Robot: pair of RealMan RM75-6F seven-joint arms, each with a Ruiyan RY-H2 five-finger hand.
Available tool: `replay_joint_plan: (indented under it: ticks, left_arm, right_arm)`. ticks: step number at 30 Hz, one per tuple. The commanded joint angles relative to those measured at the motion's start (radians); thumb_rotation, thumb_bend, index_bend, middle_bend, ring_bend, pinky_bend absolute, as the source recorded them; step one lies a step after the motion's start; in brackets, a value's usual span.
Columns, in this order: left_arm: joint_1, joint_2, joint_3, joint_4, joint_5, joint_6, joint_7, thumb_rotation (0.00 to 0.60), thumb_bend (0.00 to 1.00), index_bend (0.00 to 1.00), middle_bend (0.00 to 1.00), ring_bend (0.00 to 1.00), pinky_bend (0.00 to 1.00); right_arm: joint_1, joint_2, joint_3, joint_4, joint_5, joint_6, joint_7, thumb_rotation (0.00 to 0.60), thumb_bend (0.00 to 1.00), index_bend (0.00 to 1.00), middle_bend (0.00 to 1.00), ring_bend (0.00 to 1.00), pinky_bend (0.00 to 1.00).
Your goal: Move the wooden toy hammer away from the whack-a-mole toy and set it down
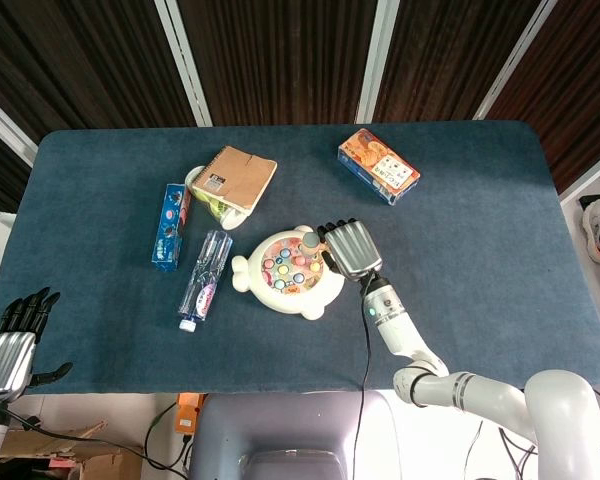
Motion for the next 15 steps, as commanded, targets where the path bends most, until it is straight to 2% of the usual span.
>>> replay_joint_plan:
  ticks: [1,15]
  left_arm:
    - [-0.001,-0.001,0.0,0.0,0.0,-0.003,0.001,0.6,0.09,0.0,0.0,0.0,0.06]
    - [-0.002,0.001,-0.001,-0.001,0.0,-0.003,-0.002,0.6,0.09,0.0,0.0,0.0,0.06]
  right_arm:
    - [-0.003,0.005,-0.004,-0.005,0.001,0.003,0.0,0.6,0.54,1.0,0.81,0.71,0.7]
    - [0.014,-0.033,-0.016,0.044,0.001,-0.001,0.02,0.6,0.54,1.0,0.81,0.71,0.7]
